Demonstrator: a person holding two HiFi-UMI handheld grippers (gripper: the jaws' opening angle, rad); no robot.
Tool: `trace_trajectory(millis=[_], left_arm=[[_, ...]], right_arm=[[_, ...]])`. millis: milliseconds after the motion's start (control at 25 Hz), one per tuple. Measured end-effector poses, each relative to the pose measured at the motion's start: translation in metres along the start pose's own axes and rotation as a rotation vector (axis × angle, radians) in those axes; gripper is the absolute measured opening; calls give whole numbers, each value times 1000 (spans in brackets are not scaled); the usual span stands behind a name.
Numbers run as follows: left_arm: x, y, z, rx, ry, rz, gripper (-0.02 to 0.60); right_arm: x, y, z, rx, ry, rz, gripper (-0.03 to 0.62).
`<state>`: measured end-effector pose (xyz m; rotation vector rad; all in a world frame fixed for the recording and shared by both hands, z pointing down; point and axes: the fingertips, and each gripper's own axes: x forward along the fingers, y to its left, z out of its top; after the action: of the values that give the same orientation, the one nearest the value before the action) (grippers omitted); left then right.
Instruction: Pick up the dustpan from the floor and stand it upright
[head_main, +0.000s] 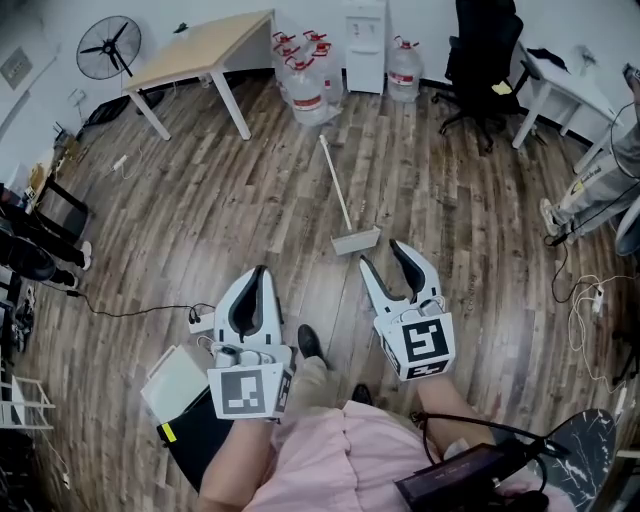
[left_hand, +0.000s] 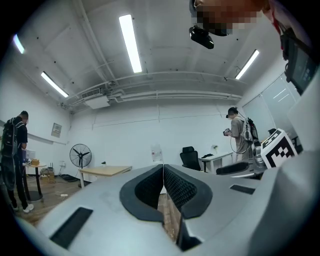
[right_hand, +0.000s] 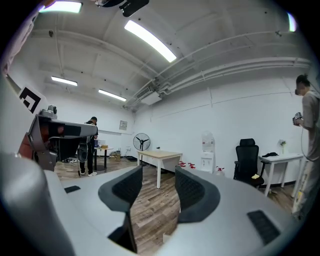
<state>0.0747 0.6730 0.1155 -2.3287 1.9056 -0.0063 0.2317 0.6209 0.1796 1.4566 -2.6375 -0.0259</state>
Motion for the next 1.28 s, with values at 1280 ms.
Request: trace_trajectory(millis=[1280], left_arm=[[250,240,-56,-12,-37,-99,14]], right_arm=[[329,-16,35,-22,-4,-158,193]])
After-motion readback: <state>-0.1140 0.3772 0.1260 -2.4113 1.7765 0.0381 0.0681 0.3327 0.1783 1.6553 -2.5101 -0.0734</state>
